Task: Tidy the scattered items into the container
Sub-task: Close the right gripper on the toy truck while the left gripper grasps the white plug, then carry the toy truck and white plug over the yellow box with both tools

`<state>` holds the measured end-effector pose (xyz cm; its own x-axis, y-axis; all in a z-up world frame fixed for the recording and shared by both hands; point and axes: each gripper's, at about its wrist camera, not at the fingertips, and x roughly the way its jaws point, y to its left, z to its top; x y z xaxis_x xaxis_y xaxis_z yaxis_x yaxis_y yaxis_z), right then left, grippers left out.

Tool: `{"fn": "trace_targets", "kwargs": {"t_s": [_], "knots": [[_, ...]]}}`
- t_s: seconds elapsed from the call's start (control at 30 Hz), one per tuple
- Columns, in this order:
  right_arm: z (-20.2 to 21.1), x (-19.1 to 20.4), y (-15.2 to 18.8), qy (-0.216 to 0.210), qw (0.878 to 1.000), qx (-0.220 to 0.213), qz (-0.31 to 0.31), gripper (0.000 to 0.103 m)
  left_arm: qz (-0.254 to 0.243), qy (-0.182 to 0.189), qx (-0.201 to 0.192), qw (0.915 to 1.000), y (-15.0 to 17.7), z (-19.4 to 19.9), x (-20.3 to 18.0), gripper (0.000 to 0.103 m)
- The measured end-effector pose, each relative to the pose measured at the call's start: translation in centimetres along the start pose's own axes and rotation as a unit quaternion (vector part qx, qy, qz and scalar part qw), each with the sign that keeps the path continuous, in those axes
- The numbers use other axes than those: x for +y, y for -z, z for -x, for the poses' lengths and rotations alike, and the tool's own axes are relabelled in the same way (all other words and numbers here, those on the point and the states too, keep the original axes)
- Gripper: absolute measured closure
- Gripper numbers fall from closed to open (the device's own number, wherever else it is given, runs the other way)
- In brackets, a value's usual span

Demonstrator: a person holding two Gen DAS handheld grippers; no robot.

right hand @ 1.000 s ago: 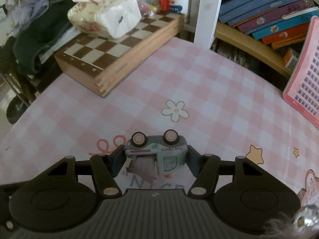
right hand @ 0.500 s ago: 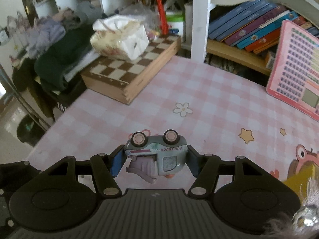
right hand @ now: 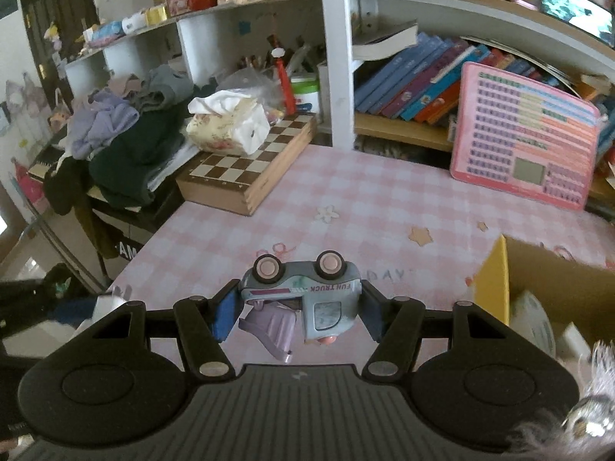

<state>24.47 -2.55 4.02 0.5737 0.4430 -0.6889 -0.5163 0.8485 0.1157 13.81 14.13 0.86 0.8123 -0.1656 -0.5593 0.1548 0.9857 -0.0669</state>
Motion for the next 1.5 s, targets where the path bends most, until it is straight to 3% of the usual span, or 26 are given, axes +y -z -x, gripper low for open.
{"fn": "trace_targets", "kwargs": {"t_s": [0.47, 0.9, 1.5], "knots": [[8.0, 0.9, 7.2, 0.036, 0.998, -0.02, -0.048, 0.042, -0.044, 0.068, -0.021, 0.9965, 0.9, 6.0, -3.8, 0.067], [12.2, 1.2, 13.3, 0.091, 0.992, -0.011, -0.089, 0.042, -0.057, 0.129, -0.009, 0.9899, 2.5, 6.7, -6.2, 0.067], [16.4, -3.3, 17.6, 0.158, 0.974, -0.007, -0.161, 0.042, -0.095, 0.198, 0.012, 0.9754, 2.4, 4.8, -11.5, 0.067]]}}
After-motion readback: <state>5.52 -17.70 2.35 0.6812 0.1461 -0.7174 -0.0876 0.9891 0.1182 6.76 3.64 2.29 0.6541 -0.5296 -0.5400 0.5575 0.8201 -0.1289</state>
